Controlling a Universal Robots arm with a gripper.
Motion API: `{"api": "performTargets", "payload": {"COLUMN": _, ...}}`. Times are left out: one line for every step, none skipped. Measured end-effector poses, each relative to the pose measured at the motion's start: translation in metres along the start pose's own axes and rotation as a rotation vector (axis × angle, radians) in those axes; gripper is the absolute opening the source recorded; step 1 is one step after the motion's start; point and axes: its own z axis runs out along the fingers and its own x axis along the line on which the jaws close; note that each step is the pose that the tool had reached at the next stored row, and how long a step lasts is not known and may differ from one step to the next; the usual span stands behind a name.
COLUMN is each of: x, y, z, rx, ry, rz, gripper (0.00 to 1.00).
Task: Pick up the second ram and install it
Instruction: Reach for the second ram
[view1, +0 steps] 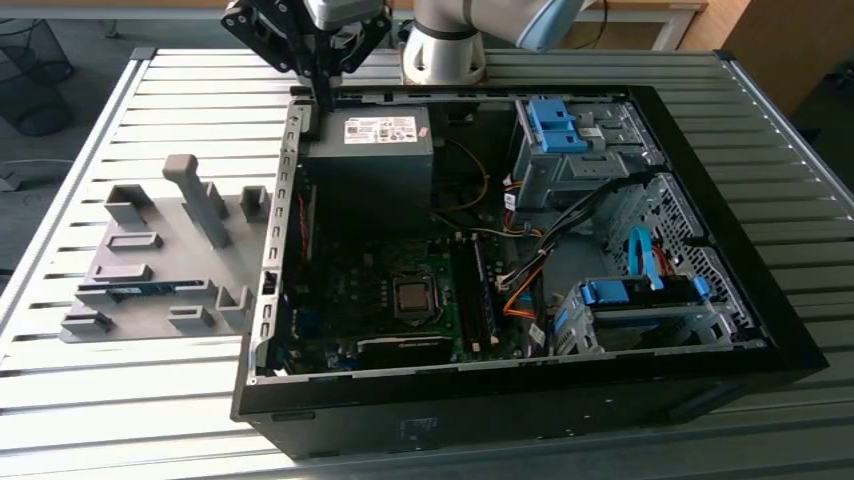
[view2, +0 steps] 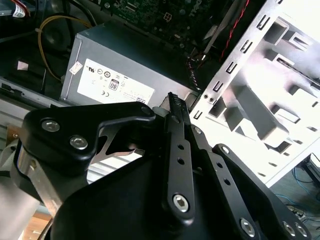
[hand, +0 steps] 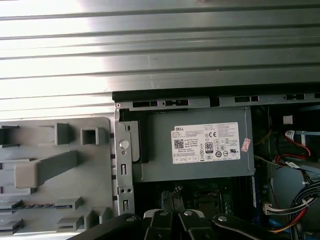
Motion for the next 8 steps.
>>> {"api": "performTargets", "payload": {"x": 0.001, "y": -0.0001, "z": 0.0, "rx": 0.0, "ry": 0.0, "rz": 0.0, "gripper": 0.11}}
{"api": "performTargets", "payload": {"x": 0.0019, "y": -0.0001, "z": -0.0001, "rx": 0.0, "ry": 0.0, "rz": 0.0, "gripper": 0.11}}
{"api": "performTargets", "payload": {"x": 0.0028, "y": -0.0002, "z": 0.0, "rx": 0.0, "ry": 0.0, "rz": 0.0, "gripper": 0.11}}
{"api": "performTargets", "payload": {"x": 0.0035, "y": -0.0002, "z": -0.0001, "rx": 0.0, "ry": 0.0, "rz": 0.0, "gripper": 0.11}}
{"api": "performTargets", "payload": {"x": 0.0043, "y": -0.0003, "z": -0.0001, "rx": 0.0, "ry": 0.0, "rz": 0.0, "gripper": 0.11}}
{"api": "performTargets", "payload": {"x": 0.005, "y": -0.0004, "z": -0.0001, "rx": 0.0, "ry": 0.0, "rz": 0.0, "gripper": 0.11}}
{"api": "performTargets", "payload": {"x": 0.0059, "y": -0.0004, "z": -0.0001, "rx": 0.0, "ry": 0.0, "rz": 0.0, "gripper": 0.11}}
{"api": "performTargets", "payload": {"x": 0.0068, "y": -0.0005, "z": -0.0002, "rx": 0.0001, "ry": 0.0, "rz": 0.0, "gripper": 0.11}}
